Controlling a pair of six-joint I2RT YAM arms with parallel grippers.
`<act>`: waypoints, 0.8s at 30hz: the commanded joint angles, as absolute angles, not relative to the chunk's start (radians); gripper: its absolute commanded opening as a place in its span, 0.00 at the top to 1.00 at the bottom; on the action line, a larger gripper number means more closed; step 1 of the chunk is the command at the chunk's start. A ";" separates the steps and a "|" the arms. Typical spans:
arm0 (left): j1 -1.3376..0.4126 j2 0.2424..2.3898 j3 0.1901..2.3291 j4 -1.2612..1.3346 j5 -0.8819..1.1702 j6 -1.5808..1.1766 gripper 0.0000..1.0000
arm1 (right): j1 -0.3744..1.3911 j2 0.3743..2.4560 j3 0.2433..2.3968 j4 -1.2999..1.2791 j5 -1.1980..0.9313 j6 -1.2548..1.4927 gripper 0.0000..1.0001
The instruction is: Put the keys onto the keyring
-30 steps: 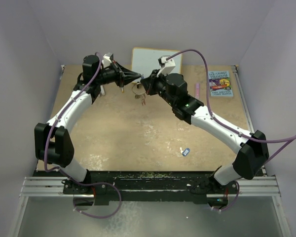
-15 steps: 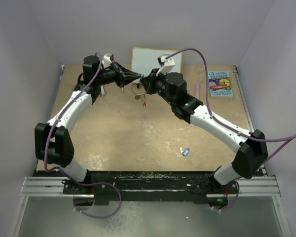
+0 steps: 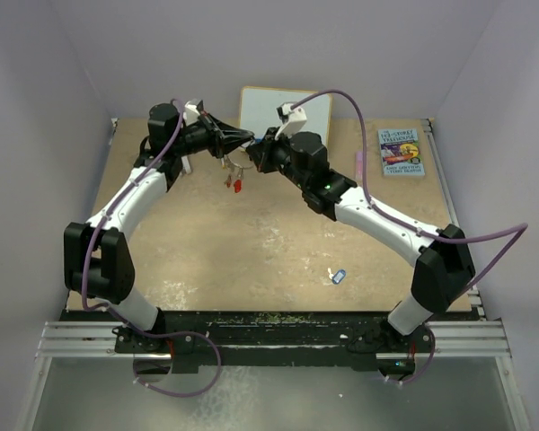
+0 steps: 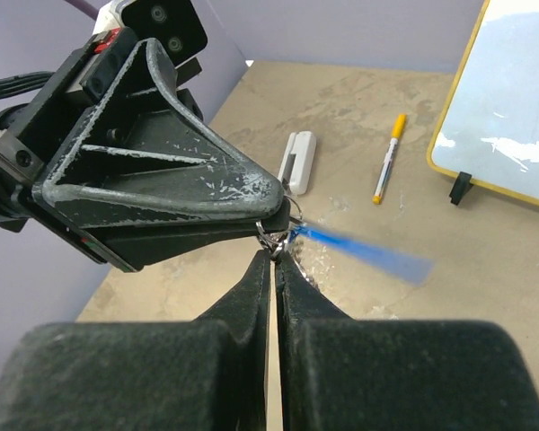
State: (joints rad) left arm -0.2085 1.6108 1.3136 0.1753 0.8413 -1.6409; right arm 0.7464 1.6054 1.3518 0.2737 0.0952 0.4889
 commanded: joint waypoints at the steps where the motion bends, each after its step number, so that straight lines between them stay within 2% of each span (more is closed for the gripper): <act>1: -0.209 1.557 1.320 0.318 0.900 -1.734 0.96 | 0.755 1.599 1.345 0.302 0.098 0.516 1.00; 12: -0.205 1.554 1.351 0.159 0.881 -1.542 0.96 | 0.755 1.485 1.322 0.215 0.122 0.493 1.00; 15: -0.205 1.560 1.354 0.158 0.880 -1.514 0.91 | 0.755 1.454 1.316 0.168 0.102 0.492 1.00; 17: -0.205 1.568 1.355 0.141 0.880 -1.499 0.83 | 0.756 1.431 1.307 0.141 0.082 0.492 1.00; 24: -0.207 1.623 1.347 0.072 0.870 -1.359 0.72 | 0.752 1.404 1.302 -0.018 0.029 0.532 1.00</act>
